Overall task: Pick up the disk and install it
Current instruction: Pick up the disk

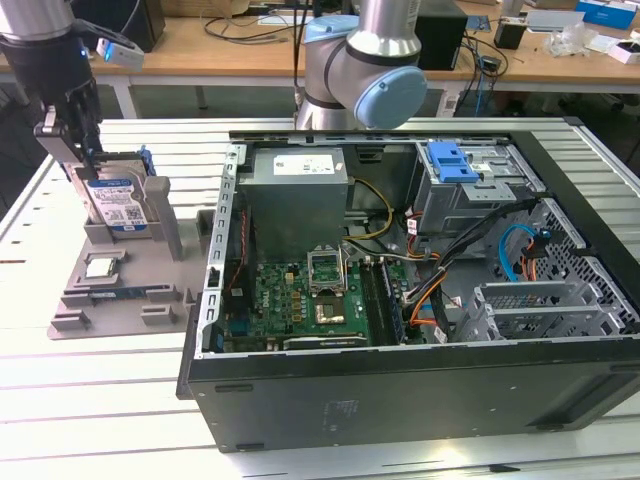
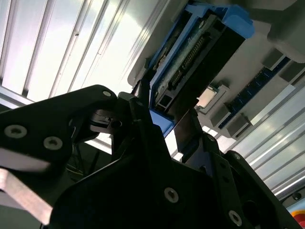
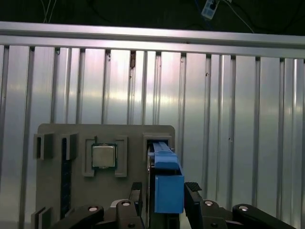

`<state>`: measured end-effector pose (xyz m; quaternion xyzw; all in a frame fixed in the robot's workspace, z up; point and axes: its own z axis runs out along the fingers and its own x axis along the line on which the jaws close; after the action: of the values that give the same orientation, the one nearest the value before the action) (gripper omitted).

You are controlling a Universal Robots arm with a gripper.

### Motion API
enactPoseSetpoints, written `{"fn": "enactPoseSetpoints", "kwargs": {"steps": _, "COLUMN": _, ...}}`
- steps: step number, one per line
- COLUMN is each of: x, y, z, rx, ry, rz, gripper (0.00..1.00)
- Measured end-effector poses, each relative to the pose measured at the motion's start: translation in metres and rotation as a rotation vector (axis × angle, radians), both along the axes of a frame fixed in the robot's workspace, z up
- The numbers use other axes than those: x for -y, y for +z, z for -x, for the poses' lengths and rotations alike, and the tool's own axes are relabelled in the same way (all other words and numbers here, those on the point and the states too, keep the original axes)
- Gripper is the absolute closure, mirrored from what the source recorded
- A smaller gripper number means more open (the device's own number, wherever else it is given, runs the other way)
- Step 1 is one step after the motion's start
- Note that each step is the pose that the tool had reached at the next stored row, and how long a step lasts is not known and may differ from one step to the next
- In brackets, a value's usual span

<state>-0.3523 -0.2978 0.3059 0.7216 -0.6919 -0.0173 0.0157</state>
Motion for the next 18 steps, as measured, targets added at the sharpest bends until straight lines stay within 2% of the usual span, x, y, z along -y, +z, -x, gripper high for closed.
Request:
{"fn": "enactPoseSetpoints", "kwargs": {"steps": 4, "x": 0.0, "y": -0.009, "z": 0.0, "rx": 0.0, "ry": 0.002, "rz": 0.0, "gripper": 0.52}}
{"fn": "enactPoseSetpoints", "kwargs": {"steps": 7, "x": 0.0, "y": -0.0128, "z": 0.001, "rx": -0.0002, "ry": 0.002, "rz": 0.0001, "gripper": 0.52}}
{"fn": "enactPoseSetpoints", "kwargs": {"steps": 14, "x": 0.0, "y": -0.0131, "z": 0.001, "rx": 0.0, "ry": 0.002, "rz": 0.0, "gripper": 0.52}}
{"fn": "enactPoseSetpoints", "kwargs": {"steps": 15, "x": -0.0001, "y": -0.0132, "z": 0.001, "rx": 0.004, "ry": 0.002, "rz": 0.0, "gripper": 0.52}}
{"fn": "enactPoseSetpoints", "kwargs": {"steps": 16, "x": -0.0001, "y": -0.0134, "z": 0.001, "rx": 0.0143, "ry": 0.002, "rz": -0.0001, "gripper": 0.52}}
{"fn": "enactPoseSetpoints", "kwargs": {"steps": 17, "x": 0.0, "y": -0.0134, "z": 0.0, "rx": 0.0319, "ry": 0.002, "rz": 0.0, "gripper": 0.52}}
{"fn": "enactPoseSetpoints", "kwargs": {"steps": 18, "x": 0.0, "y": -0.0134, "z": 0.0, "rx": 0.032, "ry": 0.002, "rz": 0.0, "gripper": 0.52}}
